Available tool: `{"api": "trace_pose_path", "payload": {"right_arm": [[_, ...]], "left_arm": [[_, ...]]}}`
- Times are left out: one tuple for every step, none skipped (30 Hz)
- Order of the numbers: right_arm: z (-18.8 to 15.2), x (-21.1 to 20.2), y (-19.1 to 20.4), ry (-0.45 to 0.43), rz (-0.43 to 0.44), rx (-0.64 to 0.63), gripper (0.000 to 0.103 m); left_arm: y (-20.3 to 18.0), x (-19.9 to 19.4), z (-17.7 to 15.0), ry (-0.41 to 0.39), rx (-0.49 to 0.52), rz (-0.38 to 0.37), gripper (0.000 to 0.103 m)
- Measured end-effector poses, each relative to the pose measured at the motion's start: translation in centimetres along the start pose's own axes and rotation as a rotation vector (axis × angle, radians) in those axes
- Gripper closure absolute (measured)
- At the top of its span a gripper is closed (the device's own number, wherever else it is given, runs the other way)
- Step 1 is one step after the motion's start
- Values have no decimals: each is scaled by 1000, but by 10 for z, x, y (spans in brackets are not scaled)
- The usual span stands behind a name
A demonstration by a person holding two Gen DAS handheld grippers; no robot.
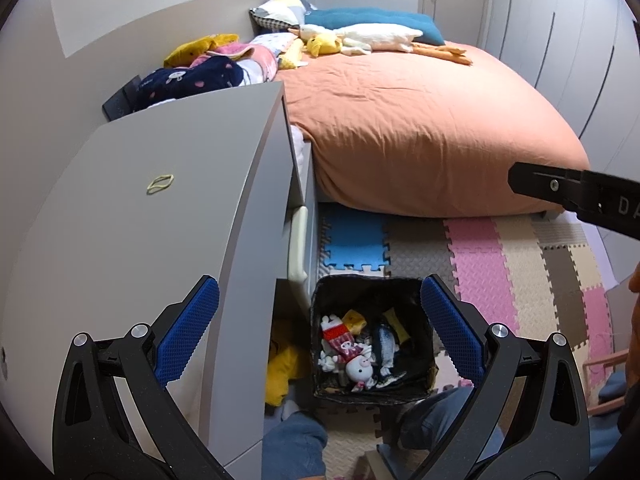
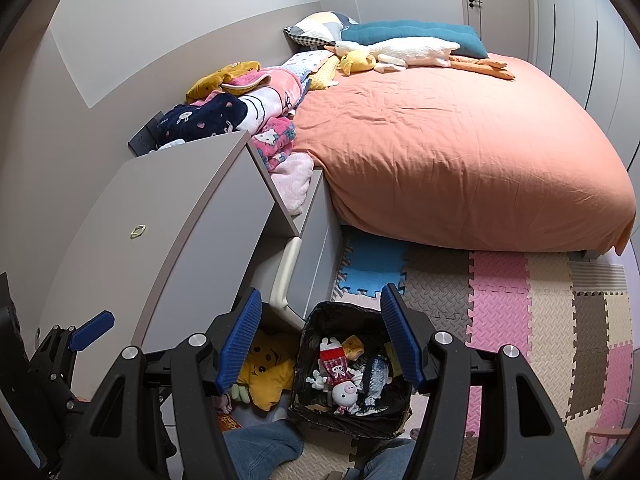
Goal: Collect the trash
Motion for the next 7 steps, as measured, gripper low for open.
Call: {"api": "trace_pose_path", "payload": {"right_arm": [[0, 0, 0, 0, 0, 0, 40], [0, 0, 0, 0, -1, 0, 40], [0, 0, 0, 0, -2, -2, 40], [0, 0, 0, 1, 0, -2, 40], [0, -1, -1, 0, 1, -3, 40], [0, 0, 0, 0, -1, -2, 40], [1, 0, 0, 1, -1, -2, 40]], "left_arm": [[-1, 0, 0, -1, 4, 15, 5], [-2, 0, 1, 1, 3, 23, 5], [-2, 0, 2, 9, 2, 12, 5], [-2, 1, 2, 15, -1, 3, 5], [-1, 2, 2, 22, -9, -2, 5], [-1, 2, 3, 26, -10, -6, 5], [-1, 3, 2, 28, -11, -6, 5]]}}
Point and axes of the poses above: each gripper's, at about its wrist camera, not at the fingertips, and x roughly the way its jaws point, y to its left, z to its top, the point moved 1 cm from there along x, roughly the way its jaws point, and after that the axes turned 9 degrees about y, right-handed, at the moved point
